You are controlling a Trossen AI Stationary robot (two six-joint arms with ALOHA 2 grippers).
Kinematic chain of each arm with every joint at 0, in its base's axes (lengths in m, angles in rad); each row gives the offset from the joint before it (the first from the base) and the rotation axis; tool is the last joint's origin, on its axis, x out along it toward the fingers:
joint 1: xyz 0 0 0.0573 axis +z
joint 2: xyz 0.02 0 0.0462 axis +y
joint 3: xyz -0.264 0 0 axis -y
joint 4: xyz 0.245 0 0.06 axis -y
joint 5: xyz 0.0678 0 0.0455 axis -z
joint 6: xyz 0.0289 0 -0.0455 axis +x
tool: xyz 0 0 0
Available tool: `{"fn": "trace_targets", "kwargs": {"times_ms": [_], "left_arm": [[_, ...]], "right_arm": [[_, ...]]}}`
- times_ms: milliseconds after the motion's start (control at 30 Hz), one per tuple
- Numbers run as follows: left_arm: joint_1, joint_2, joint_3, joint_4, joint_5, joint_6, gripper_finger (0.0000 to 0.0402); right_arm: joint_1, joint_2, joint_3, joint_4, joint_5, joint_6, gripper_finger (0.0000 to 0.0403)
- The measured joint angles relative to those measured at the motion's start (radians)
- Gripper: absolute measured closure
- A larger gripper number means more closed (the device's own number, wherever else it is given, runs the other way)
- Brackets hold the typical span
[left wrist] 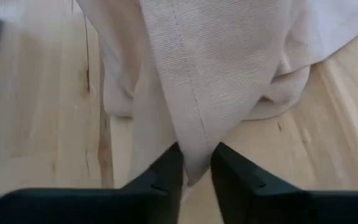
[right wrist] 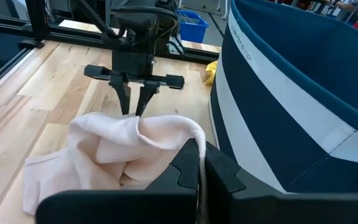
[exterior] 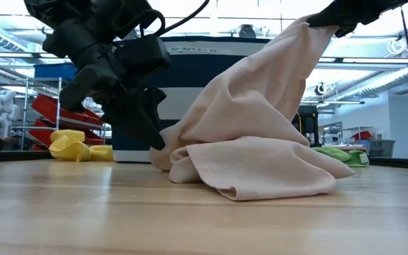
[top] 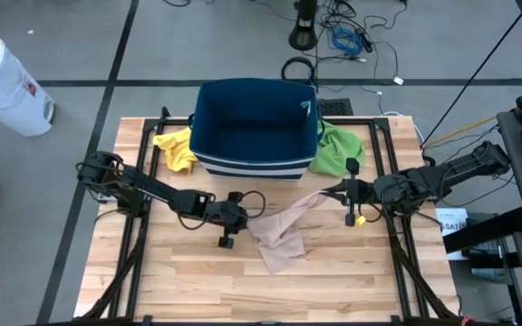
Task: Fold towel
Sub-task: Fold the brown towel
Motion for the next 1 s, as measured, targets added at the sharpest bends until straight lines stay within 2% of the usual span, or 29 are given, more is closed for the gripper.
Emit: {"fn": "trace_targets", "kwargs": {"times_ms": [133,300,433,700,1000], "left_arm": [[0.000,0.000,0.000,0.004,0.000,0.028,0.0390],[-0.001,-0.026,0.005,0.001,-0.005,0.028,0.0398],[-0.022,-0.111,0.018,-0.022,-0.031,0.048,0.0399],[-0.091,-0.382,0.067,-0.080,-0.055,0.116,0.0400],[-0.193,-0.615,0.131,-0.050,-0.055,0.260,0.0401]], "right_arm": [[0.000,0.000,0.000,-0.009,-0.001,-0.001,0.0403],[0.000,0.000,0.000,-0.026,-0.006,-0.002,0.0403],[0.000,-0.004,0.000,-0.026,-0.052,-0.017,0.0403],[0.000,-0.082,0.007,0.033,-0.216,-0.118,0.0403],[0.000,-0.165,0.119,0.137,-0.520,-0.287,0.0403]]}}
